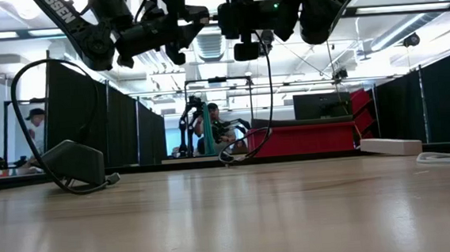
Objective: Insert USB
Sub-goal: Insert the black charger cable into the black charger adapter
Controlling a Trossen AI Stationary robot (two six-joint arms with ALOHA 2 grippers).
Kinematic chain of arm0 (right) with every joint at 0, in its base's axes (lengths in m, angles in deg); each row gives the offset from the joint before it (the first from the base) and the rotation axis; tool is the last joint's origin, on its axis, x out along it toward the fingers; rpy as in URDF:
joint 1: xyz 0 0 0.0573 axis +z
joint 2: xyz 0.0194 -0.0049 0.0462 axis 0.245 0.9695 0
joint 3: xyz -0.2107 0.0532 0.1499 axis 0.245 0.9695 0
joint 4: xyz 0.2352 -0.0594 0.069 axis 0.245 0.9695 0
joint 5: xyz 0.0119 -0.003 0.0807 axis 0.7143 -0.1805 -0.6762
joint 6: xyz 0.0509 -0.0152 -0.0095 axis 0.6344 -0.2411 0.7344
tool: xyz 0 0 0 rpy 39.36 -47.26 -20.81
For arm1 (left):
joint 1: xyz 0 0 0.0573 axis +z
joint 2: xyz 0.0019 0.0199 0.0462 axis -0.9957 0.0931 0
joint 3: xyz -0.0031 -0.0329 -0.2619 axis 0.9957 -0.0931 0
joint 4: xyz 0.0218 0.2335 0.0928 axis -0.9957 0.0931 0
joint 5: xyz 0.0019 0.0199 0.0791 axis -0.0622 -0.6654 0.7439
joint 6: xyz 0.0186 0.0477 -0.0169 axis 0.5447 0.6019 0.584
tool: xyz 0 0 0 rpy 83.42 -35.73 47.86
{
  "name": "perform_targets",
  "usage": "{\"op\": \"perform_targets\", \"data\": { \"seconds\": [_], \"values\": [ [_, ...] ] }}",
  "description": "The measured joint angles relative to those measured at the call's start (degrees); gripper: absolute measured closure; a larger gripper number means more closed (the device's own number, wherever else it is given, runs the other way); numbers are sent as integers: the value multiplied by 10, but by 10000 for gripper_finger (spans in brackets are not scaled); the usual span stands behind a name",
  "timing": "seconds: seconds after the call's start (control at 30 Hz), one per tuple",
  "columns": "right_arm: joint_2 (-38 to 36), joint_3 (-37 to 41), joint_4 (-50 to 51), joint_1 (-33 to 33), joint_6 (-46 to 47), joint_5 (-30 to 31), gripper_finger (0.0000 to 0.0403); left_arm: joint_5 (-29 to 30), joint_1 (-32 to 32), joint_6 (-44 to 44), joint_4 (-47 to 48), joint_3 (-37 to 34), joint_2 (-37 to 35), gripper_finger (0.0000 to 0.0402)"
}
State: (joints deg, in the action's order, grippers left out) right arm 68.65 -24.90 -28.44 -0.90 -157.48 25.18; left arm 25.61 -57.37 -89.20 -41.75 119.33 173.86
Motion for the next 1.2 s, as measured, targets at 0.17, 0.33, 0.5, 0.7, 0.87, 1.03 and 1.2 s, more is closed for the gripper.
{"op": "perform_targets", "data": {
  "seconds": [0.17,0.33,0.5,0.7,0.87,1.03,1.2],
  "values": [
    [0,1,-2,7,0,8,397,0,0,6,-1,0,0,260],
    [0,2,-5,13,0,10,397,-20,0,28,-2,0,0,260],
    [0,2,-25,15,-8,10,397,-63,3,36,-3,0,-1,260],
    [0,3,-37,26,-26,19,397,-93,10,34,-7,0,-2,260],
    [0,12,-54,36,-45,21,397,-98,13,27,-13,0,-2,260],
    [0,18,-67,41,-67,22,397,-99,13,27,-13,0,-2,260],
    [-1,19,-66,42,-66,28,397,-97,13,41,-10,0,-2,260]
  ]
}}
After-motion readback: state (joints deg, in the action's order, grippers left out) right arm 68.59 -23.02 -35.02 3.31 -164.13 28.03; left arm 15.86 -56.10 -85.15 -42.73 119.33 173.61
